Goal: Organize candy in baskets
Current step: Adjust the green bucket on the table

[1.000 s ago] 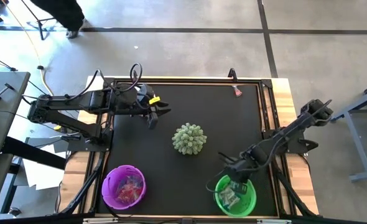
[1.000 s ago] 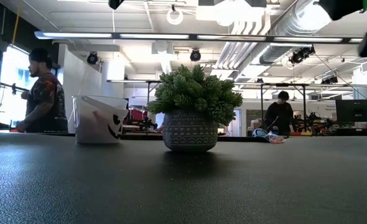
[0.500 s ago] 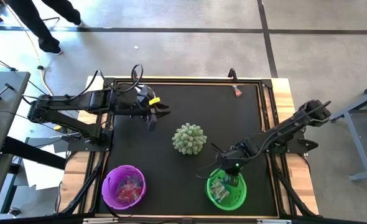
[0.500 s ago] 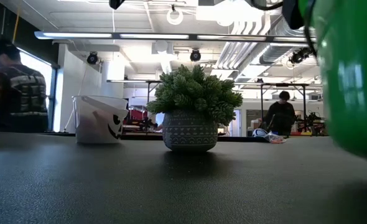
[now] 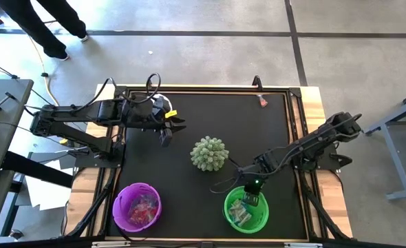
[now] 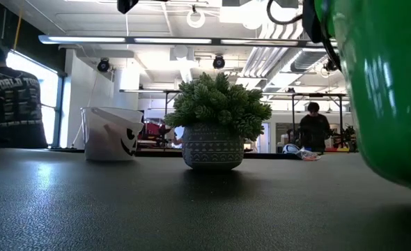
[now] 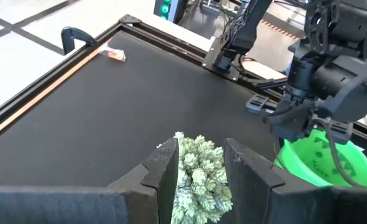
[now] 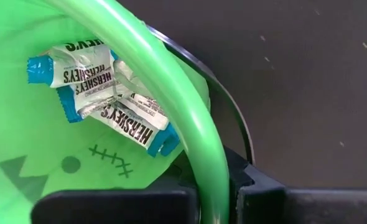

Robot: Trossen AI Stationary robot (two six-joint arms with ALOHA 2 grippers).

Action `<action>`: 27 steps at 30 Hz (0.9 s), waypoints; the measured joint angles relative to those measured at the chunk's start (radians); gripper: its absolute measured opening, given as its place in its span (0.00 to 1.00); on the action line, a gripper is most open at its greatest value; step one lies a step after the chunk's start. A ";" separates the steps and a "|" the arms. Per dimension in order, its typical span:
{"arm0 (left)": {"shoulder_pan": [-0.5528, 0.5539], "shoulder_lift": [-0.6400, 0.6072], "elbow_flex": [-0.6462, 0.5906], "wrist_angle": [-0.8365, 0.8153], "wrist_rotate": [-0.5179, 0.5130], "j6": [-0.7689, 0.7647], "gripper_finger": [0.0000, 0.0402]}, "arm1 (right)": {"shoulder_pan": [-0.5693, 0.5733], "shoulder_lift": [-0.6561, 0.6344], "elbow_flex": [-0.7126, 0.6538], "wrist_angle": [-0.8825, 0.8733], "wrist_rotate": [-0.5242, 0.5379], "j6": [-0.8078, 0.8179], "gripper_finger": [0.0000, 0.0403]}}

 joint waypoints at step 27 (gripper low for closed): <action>0.006 -0.006 0.000 -0.013 0.000 0.010 0.28 | -0.013 -0.124 0.019 -0.013 -0.091 0.061 0.28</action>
